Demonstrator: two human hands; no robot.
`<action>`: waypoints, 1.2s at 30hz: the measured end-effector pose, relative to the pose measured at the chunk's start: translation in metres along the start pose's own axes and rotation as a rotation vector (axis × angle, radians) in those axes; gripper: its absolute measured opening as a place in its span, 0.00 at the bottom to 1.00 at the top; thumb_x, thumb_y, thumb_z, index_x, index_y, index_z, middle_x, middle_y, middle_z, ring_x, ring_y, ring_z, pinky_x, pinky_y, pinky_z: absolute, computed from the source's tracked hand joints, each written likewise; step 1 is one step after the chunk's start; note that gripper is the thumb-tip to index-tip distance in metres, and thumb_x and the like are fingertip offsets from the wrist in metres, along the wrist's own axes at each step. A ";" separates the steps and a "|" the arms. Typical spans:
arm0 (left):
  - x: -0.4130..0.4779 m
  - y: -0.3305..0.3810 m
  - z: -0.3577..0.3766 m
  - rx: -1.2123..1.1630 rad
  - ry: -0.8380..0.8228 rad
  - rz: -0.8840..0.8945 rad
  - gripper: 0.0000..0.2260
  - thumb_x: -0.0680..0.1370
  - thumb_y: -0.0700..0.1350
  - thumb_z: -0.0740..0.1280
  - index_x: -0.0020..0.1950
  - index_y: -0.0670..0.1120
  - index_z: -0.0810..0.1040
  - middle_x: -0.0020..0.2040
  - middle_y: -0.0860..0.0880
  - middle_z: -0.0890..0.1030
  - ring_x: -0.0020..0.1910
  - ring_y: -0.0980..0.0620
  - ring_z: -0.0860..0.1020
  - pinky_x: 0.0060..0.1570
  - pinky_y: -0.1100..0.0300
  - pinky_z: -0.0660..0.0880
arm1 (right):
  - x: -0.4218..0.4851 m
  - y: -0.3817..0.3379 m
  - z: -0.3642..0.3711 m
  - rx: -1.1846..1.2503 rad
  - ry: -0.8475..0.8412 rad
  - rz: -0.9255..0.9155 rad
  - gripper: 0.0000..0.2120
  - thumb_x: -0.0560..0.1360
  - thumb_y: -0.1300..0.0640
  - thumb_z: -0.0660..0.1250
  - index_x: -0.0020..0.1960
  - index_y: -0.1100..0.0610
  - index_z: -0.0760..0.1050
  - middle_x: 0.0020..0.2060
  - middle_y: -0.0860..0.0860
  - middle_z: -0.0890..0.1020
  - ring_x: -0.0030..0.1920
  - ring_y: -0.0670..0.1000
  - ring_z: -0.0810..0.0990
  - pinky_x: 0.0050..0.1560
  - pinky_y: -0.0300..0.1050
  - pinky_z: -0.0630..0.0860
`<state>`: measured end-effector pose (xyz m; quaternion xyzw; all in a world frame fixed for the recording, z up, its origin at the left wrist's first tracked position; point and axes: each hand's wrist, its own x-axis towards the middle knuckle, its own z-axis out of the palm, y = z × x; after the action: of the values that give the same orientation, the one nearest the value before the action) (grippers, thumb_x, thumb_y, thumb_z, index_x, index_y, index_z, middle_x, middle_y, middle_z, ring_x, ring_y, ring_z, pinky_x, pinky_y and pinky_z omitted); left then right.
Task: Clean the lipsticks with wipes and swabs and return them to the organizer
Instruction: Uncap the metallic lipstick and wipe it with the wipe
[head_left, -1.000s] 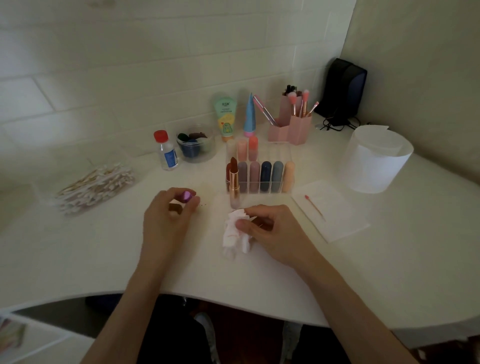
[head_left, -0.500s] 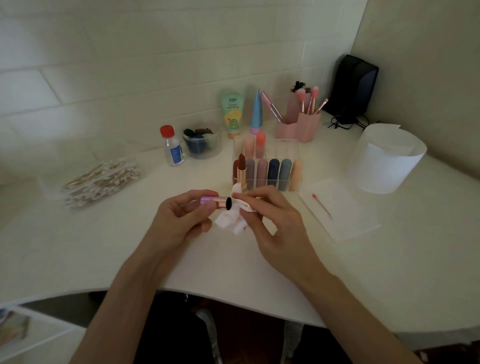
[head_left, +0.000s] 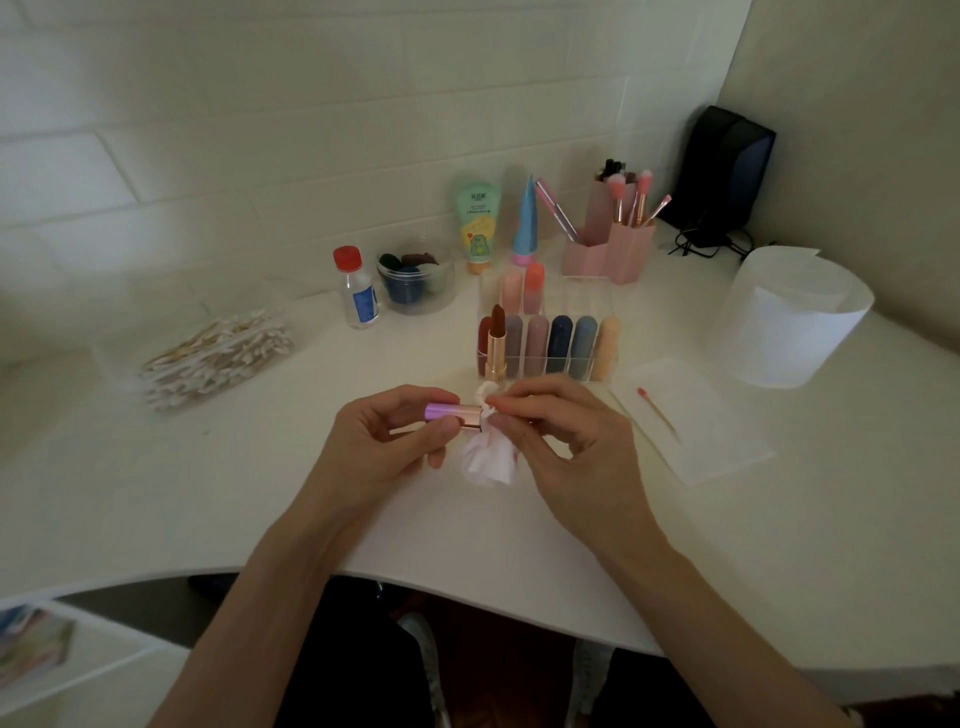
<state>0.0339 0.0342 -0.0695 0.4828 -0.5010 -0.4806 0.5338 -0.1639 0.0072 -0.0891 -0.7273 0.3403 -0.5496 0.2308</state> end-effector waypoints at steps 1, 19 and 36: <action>-0.001 0.000 0.000 0.014 0.010 0.003 0.12 0.70 0.44 0.74 0.51 0.42 0.85 0.42 0.43 0.85 0.30 0.51 0.75 0.39 0.55 0.69 | 0.000 0.000 0.001 -0.024 -0.010 -0.017 0.12 0.78 0.53 0.71 0.57 0.58 0.85 0.52 0.45 0.82 0.54 0.39 0.81 0.56 0.37 0.80; -0.002 0.000 -0.001 -0.059 0.037 -0.006 0.12 0.71 0.44 0.72 0.53 0.44 0.85 0.41 0.47 0.86 0.36 0.53 0.81 0.35 0.65 0.76 | -0.004 -0.009 0.000 -0.012 -0.027 0.037 0.08 0.75 0.60 0.76 0.54 0.58 0.84 0.48 0.47 0.85 0.49 0.47 0.83 0.51 0.44 0.81; -0.001 -0.002 -0.001 -0.074 0.044 0.004 0.13 0.70 0.44 0.73 0.53 0.41 0.84 0.43 0.46 0.86 0.37 0.53 0.82 0.34 0.65 0.75 | -0.003 -0.011 0.000 0.046 -0.072 0.149 0.10 0.75 0.56 0.76 0.55 0.50 0.82 0.49 0.39 0.85 0.51 0.46 0.84 0.53 0.37 0.80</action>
<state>0.0345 0.0350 -0.0718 0.4722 -0.4719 -0.4870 0.5631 -0.1620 0.0170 -0.0836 -0.7138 0.3721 -0.5120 0.2997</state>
